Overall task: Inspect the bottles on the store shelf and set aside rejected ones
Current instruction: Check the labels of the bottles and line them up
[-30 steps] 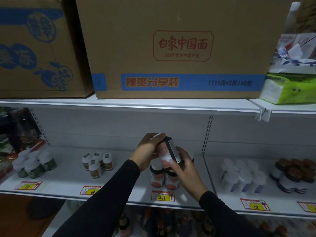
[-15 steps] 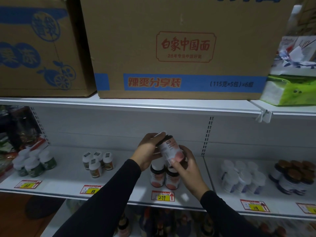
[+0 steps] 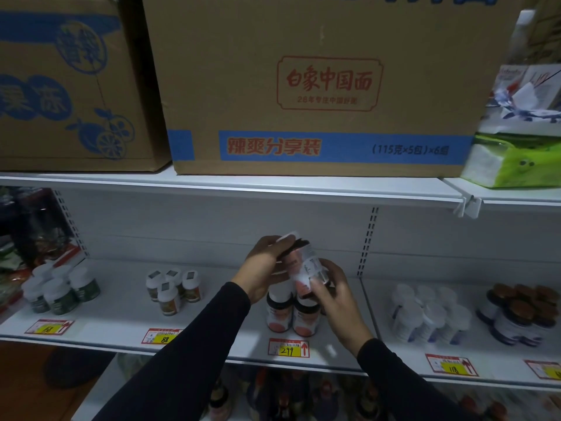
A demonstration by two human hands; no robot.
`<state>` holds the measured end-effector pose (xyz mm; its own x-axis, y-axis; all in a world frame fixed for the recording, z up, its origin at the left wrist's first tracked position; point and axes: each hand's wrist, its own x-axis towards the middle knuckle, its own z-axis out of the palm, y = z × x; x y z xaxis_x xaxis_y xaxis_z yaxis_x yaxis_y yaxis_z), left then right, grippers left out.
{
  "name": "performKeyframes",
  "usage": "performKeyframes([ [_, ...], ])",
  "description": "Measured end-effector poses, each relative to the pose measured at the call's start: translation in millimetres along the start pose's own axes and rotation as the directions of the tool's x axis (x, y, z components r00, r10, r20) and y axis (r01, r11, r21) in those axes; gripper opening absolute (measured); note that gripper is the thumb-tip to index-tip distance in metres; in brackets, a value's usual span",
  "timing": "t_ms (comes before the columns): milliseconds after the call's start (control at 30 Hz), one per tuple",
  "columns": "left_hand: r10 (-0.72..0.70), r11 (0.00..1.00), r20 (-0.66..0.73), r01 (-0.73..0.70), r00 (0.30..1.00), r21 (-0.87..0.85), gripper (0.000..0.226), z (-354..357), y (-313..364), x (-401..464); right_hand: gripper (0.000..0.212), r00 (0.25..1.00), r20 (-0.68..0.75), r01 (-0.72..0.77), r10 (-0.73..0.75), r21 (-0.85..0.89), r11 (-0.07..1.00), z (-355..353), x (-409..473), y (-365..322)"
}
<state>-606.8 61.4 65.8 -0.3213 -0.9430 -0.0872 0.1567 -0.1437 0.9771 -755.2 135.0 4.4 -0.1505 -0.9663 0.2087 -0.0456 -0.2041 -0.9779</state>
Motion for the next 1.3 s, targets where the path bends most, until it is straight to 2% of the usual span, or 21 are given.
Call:
performKeyframes([
  [67, 0.012, 1.000, -0.046, -0.012, 0.999, -0.016, 0.047, 1, -1, 0, 0.068, 1.000, 0.006, 0.013, -0.013, -0.059, 0.998, -1, 0, -1],
  [133, 0.018, 1.000, -0.062, -0.019, 0.998, -0.019, 0.046, 2, -1, -1, 0.060, 1.000, 0.013, 0.026, -0.025, -0.086, 0.996, -2, 1, 0],
  [267, 0.012, 1.000, -0.006, -0.012, 1.000, 0.019, 0.039, 2, 2, -1, 0.035, 1.000, -0.011, 0.016, -0.017, -0.051, 0.999, -1, 5, 4],
  [433, 0.002, 0.999, 0.009, -0.002, 1.000, 0.035, 0.033, 2, 4, -2, 0.040, 0.999, -0.020, -0.039, 0.039, 0.015, 0.999, -2, 9, 10],
  [600, 0.003, 0.997, 0.054, -0.007, 0.999, 0.075, 0.045, 3, 2, -1, 0.024, 1.000, -0.020, -0.022, 0.022, 0.004, 1.000, -2, 10, 10],
  [767, -0.024, 0.998, 0.044, 0.022, 0.999, 0.064, 0.050, 3, 1, -2, 0.042, 1.000, -0.022, -0.011, 0.012, 0.012, 1.000, 0, 9, 0],
  [867, -0.154, 0.988, 0.043, 0.154, 0.987, -0.002, 0.034, 3, 4, -6, 0.043, 1.000, 0.001, -0.030, 0.029, 0.030, 0.999, 0, 6, -3],
  [967, -0.278, 0.960, -0.032, 0.276, 0.960, -0.055, 0.035, 2, 1, -8, 0.044, 1.000, 0.000, -0.026, 0.026, 0.039, 0.999, 3, 6, -4],
  [1100, -0.308, 0.951, -0.102, 0.308, 0.946, -0.016, 0.043, -1, -5, -7, 0.047, 1.000, -0.007, -0.028, 0.028, 0.039, 0.999, 6, 8, -2],
  [1300, -0.303, 0.953, -0.093, 0.303, 0.949, -0.014, 0.045, -3, -1, -10, 0.053, 0.999, 0.019, -0.033, 0.032, 0.013, 0.999, 6, 8, -3],
])
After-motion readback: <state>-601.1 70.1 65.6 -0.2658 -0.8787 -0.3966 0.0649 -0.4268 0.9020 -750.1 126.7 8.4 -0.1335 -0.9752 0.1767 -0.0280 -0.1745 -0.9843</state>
